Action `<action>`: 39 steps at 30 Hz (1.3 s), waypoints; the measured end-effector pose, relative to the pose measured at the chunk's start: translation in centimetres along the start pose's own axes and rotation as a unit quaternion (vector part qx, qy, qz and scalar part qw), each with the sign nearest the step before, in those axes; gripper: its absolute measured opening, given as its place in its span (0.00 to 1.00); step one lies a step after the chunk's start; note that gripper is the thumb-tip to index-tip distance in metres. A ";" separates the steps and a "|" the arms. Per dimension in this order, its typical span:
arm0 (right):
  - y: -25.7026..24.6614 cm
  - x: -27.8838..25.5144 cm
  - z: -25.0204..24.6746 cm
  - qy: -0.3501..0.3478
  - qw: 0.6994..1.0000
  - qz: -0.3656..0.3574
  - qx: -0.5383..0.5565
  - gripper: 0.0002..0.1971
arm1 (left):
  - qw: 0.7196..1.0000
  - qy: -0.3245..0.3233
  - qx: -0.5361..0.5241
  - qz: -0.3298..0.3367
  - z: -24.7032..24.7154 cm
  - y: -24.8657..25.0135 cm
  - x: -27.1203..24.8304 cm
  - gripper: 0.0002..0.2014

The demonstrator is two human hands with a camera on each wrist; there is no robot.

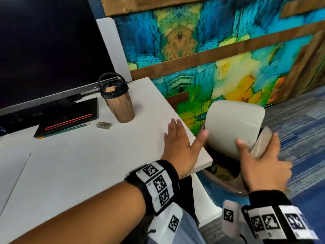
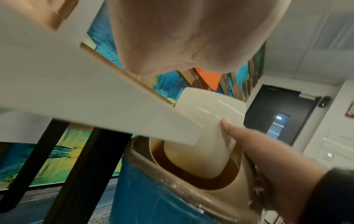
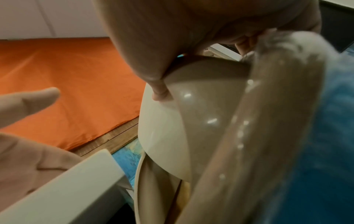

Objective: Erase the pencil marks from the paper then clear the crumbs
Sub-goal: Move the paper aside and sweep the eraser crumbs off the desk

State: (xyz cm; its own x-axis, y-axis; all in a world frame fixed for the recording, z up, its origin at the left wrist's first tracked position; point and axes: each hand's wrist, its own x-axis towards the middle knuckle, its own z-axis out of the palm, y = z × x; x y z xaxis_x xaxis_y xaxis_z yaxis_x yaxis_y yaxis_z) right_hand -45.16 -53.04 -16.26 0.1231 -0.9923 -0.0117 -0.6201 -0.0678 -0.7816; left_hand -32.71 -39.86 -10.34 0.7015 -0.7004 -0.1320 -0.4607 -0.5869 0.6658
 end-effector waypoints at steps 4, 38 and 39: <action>0.0 0.3 -0.1 -0.012 1.000 0.013 0.014 0.47 | 0.993 0.035 0.099 -0.058 -3.3 -3.9 -1.9 0.59; 2.0 1.3 1.6 -0.008 0.999 0.033 0.030 0.48 | 0.991 -0.074 0.106 0.035 5.1 4.2 1.1 0.53; 2.1 1.4 1.6 -0.013 0.999 0.037 0.028 0.47 | 0.991 -0.061 0.117 0.025 4.5 4.0 1.1 0.55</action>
State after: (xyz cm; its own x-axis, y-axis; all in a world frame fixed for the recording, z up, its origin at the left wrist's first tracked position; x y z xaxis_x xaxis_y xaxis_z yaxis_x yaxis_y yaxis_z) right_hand -45.07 -54.39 -18.90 0.0990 -0.9913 -0.0865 -0.5840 0.0125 -0.8116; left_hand -36.18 -44.82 -11.11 0.6100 -0.7669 -0.1993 -0.6174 -0.6177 0.4872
